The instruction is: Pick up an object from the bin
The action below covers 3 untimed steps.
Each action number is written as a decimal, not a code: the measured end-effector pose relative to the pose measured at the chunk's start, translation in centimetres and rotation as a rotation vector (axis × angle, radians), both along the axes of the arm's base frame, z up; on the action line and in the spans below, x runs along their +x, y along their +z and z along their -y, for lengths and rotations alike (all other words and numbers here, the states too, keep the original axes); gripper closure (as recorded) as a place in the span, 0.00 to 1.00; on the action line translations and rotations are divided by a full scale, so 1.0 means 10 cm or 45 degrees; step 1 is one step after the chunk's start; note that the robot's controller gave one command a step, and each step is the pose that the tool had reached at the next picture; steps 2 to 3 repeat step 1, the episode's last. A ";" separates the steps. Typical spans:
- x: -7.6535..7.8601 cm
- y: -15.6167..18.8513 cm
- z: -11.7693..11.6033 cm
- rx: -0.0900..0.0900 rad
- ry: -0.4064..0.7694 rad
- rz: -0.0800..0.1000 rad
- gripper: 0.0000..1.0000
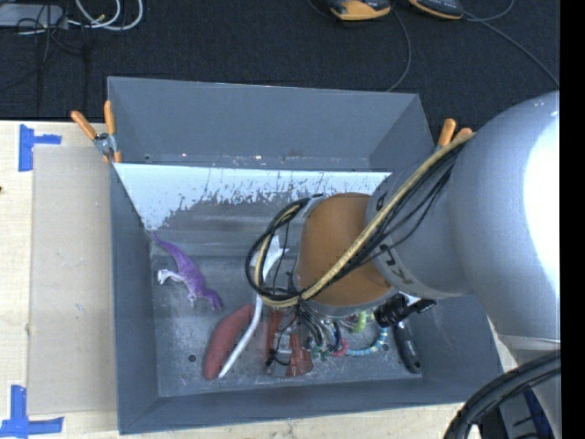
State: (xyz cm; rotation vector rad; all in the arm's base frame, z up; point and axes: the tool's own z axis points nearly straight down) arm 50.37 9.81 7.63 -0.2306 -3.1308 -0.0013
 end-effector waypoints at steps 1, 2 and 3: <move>0.00 0.00 0.00 0.000 0.000 0.000 1.00; 0.00 0.00 0.00 0.000 0.000 0.000 1.00; 0.00 0.00 0.00 0.000 0.000 0.000 1.00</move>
Offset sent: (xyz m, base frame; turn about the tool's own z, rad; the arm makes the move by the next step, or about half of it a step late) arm 0.0000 0.0000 0.0000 0.0000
